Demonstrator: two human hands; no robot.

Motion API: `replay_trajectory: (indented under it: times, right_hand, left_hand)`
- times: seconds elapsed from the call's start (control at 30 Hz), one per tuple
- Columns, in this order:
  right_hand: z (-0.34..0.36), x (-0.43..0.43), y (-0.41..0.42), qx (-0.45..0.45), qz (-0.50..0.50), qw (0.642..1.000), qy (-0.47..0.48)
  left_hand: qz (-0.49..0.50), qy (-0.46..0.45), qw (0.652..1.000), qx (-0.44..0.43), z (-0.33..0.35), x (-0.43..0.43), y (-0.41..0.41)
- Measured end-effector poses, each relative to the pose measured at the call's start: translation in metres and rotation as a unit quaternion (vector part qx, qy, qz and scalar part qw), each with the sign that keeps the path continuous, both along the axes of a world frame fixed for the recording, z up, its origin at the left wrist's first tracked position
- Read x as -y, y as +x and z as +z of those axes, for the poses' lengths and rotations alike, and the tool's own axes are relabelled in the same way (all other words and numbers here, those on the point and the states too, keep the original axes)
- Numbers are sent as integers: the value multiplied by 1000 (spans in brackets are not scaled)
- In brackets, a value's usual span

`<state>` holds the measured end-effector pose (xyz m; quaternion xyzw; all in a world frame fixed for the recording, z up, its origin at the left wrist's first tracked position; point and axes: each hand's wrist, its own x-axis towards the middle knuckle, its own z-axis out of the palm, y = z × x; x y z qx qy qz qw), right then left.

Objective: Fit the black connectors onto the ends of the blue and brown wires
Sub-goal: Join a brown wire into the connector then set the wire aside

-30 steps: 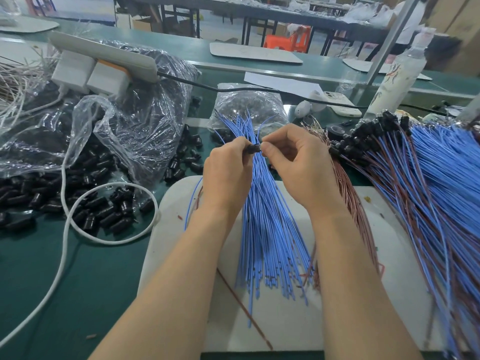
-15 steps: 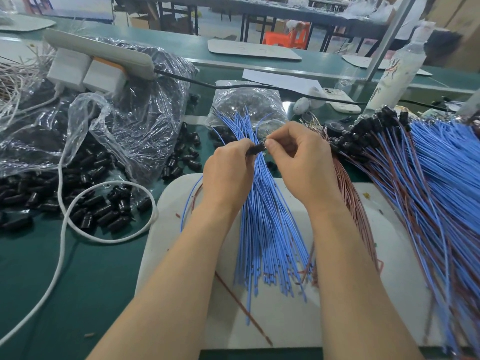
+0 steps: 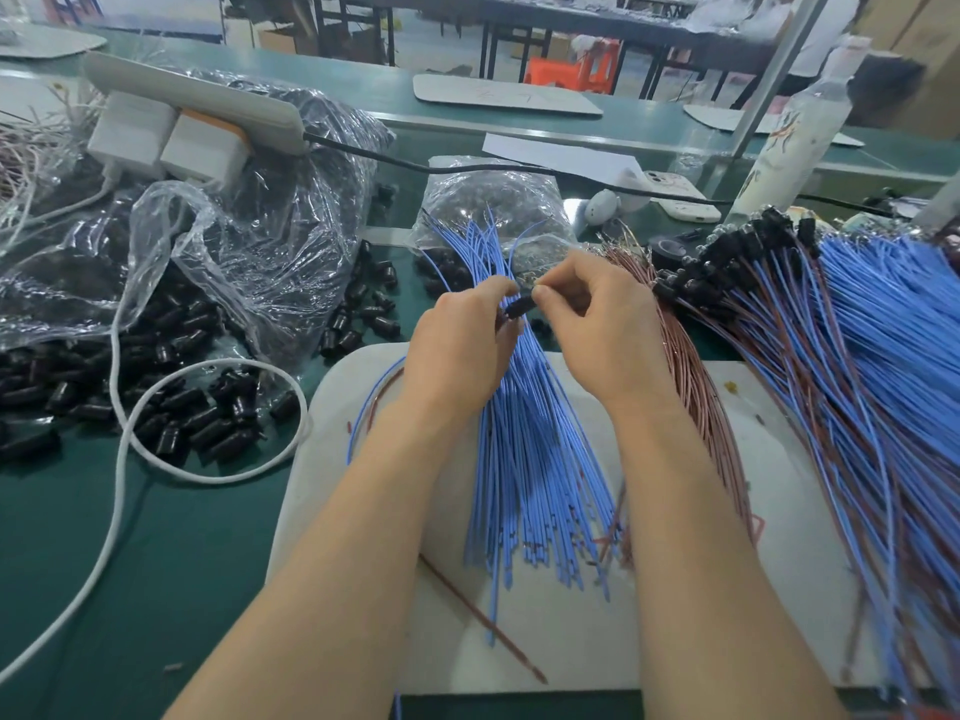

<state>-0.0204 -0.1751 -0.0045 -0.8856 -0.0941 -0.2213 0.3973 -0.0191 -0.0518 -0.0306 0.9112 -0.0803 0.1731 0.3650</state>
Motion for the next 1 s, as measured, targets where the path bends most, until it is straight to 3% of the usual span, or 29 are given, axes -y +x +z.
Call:
replay_trajectory:
  times: [0.23, 0.53, 0.7, 0.93, 1.0]
  right_hand:
    - [-6, 18, 8, -98, 45, 990, 92]
    - [-7, 17, 7, -125, 81, 973, 176]
    - [-8, 7, 6, -78, 29, 987, 138]
    - [-6, -5, 1, -2, 20, 997, 71]
    - [-5, -3, 2, 28, 2, 995, 92]
  left_hand:
    - [-68, -32, 997, -6, -1, -4, 0]
    - [-68, -28, 997, 30, -2, -5, 0]
    - [-45, -62, 997, 1, -1, -2, 1]
    - [-7, -53, 998, 29, 0, -1, -1]
    - [32, -51, 998, 22, -2, -4, 1]
